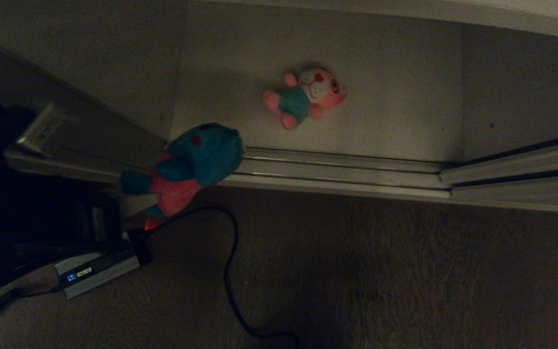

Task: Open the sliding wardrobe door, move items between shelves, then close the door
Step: Place the blue doll on the higher shelf

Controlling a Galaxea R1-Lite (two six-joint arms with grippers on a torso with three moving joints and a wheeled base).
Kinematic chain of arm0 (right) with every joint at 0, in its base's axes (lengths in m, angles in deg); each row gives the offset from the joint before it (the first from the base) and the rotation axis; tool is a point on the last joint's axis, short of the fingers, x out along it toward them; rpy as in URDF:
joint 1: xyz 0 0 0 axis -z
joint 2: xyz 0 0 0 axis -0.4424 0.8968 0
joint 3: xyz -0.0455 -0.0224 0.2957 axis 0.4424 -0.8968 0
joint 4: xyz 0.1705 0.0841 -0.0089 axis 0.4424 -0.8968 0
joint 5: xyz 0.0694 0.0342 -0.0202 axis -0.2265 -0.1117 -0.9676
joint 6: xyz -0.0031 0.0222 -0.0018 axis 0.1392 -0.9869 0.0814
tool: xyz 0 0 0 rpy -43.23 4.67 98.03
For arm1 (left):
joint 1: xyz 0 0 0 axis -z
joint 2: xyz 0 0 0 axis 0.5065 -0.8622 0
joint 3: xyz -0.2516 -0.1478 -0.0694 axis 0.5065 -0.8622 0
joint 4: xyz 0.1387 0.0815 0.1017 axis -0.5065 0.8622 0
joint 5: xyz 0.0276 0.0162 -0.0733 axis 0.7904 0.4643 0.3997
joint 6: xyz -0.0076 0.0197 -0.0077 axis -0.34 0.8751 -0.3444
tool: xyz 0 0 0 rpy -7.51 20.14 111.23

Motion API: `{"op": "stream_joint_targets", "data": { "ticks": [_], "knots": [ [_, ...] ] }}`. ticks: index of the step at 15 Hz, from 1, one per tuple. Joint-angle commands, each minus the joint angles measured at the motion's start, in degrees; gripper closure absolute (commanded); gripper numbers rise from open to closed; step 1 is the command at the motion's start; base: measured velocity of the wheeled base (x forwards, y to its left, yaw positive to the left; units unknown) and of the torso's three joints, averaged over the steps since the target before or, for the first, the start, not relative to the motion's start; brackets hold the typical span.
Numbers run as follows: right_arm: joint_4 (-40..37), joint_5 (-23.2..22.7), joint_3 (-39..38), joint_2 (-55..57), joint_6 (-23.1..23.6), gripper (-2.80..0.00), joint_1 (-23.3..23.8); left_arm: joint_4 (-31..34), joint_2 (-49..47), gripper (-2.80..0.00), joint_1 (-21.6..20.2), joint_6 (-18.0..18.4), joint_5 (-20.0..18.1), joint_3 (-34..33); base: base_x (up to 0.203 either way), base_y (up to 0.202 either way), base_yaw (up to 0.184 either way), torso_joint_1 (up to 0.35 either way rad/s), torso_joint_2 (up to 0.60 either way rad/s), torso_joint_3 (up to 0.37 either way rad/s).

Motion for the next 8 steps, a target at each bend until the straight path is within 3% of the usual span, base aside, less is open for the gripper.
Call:
{"op": "stream_joint_targets", "data": {
  "ticks": [1,5,8],
  "knots": [
    [0.0,0.0,-0.2,0.0,0.0,0.0,0.0,5.3,13.8,0.0,-1.2,-0.3,0.0,-4.4,0.0,0.0,0.0,0.0,0.0,0.0],
    [0.0,0.0,-0.2,0.0,0.0,0.0,0.0,21.3,30.1,0.0,-10.3,-0.6,-2.7,-5.4,0.0,0.0,0.0,0.0,0.0,0.0],
    [0.0,0.0,-0.2,0.0,0.0,0.0,0.0,26.6,40.3,0.0,-18.9,-0.3,-4.7,-7.0,0.0,0.0,0.0,0.0,0.0,0.0]
  ]
}}
